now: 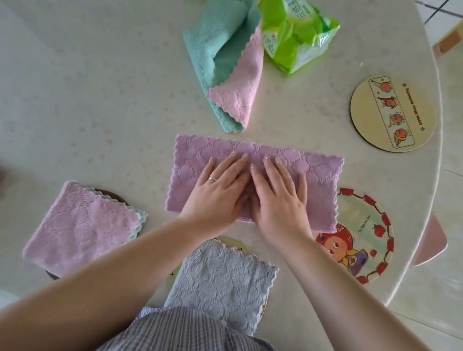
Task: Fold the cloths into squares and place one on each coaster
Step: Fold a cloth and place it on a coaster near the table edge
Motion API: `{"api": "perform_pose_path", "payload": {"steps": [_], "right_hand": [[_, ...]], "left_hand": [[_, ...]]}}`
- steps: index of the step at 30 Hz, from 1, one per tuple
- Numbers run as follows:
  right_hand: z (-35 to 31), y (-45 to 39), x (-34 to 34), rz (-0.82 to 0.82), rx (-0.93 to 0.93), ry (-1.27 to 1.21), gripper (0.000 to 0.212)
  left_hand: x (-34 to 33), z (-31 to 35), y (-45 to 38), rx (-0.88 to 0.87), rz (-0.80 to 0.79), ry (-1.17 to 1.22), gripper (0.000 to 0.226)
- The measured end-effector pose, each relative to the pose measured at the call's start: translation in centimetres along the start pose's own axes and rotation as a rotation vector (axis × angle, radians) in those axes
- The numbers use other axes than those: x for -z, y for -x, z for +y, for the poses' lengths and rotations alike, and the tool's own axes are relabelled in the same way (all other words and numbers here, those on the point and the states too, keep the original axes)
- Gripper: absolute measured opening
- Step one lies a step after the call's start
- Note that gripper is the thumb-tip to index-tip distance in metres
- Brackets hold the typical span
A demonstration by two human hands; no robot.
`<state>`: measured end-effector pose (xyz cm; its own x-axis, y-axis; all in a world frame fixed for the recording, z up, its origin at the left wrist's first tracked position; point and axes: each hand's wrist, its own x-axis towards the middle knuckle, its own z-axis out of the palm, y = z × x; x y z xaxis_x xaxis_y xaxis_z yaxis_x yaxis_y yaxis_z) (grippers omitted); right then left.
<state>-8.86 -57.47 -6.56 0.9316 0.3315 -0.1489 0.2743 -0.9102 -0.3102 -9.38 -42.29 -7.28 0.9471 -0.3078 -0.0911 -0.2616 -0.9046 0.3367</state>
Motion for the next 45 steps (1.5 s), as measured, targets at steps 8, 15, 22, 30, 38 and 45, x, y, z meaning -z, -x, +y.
{"api": "perform_pose_path", "payload": {"steps": [8, 15, 22, 30, 38, 45], "right_hand": [[4.2, 1.3, 0.6, -0.058, -0.058, 0.217, 0.059], [7.5, 3.0, 1.7, -0.066, -0.145, 0.227, 0.061], [6.4, 0.1, 3.4, 0.045, -0.089, 0.097, 0.039], [1.8, -6.9, 4.1, -0.023, 0.033, -0.042, 0.035], [1.2, -9.6, 4.5, -0.078, 0.005, 0.069, 0.019], [0.7, -9.4, 5.1, -0.201, -0.044, 0.127, 0.020]], "left_hand": [[0.6, -4.1, 0.8, 0.028, -0.080, -0.231, 0.069], [1.8, -6.6, 1.9, 0.130, -0.093, -0.229, 0.076], [3.4, -2.6, 1.9, -0.190, 0.061, -0.025, 0.031], [1.8, 0.0, 2.4, -0.233, -0.048, 0.162, 0.019], [0.6, 0.4, 2.6, -0.223, 0.048, 0.157, 0.013], [1.0, 0.8, 2.3, -0.210, 0.043, 0.180, 0.009]]}}
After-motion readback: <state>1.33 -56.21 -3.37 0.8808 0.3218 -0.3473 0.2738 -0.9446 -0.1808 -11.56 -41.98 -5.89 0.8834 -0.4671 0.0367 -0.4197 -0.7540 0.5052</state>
